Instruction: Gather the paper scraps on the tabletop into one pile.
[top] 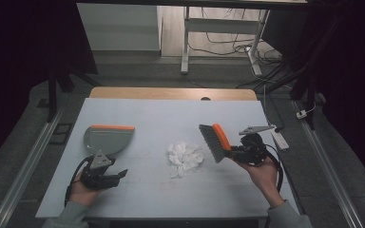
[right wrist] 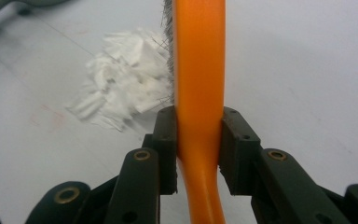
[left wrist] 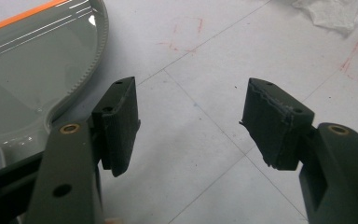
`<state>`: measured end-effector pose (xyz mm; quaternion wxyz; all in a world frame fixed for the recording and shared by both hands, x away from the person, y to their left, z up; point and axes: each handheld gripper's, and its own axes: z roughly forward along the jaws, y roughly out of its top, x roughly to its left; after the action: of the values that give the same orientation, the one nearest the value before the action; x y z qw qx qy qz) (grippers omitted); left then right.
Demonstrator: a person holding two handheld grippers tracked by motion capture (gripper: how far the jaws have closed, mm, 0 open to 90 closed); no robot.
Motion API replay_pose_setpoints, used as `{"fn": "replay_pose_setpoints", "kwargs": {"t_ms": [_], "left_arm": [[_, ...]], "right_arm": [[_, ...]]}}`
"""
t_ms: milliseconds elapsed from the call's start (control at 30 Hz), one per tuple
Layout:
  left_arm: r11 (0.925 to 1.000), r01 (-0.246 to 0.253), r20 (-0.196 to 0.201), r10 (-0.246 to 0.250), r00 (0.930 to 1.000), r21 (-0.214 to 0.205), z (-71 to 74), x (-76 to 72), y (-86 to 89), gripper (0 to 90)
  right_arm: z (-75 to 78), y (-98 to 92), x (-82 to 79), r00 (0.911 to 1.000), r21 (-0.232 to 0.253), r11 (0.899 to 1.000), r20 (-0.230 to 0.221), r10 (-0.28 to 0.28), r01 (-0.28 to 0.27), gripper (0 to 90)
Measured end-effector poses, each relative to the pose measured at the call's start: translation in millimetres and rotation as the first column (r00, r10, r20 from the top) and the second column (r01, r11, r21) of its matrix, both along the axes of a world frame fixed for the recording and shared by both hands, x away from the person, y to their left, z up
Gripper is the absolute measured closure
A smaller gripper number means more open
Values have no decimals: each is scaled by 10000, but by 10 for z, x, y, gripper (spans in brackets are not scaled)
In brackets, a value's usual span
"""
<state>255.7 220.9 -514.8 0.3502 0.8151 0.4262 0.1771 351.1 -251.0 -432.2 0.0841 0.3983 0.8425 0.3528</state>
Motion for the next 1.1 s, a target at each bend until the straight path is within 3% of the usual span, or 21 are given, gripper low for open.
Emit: {"fn": "replay_pose_setpoints", "kwargs": {"t_ms": [200,400,700,1100], "left_arm": [[10000,-66,76,66,9999,-26,10,-6,3,365],[9999,-105,179,105,9998,7,23,-12,-11,364],[9998,-167,321,170,9993,-104,42,-24,-13,361],[9998,-170,432,173,9989,-78,48,-35,-47,360]], "right_arm": [[-98,-192,-27,9995,-7,9996,155,-293,293,698],[-169,-393,-112,9988,179,9998,488,-57,48,698],[-287,-662,-243,9947,220,9996,1012,-185,163,698],[-380,-849,-361,9859,245,9989,1617,-424,389,698]]}}
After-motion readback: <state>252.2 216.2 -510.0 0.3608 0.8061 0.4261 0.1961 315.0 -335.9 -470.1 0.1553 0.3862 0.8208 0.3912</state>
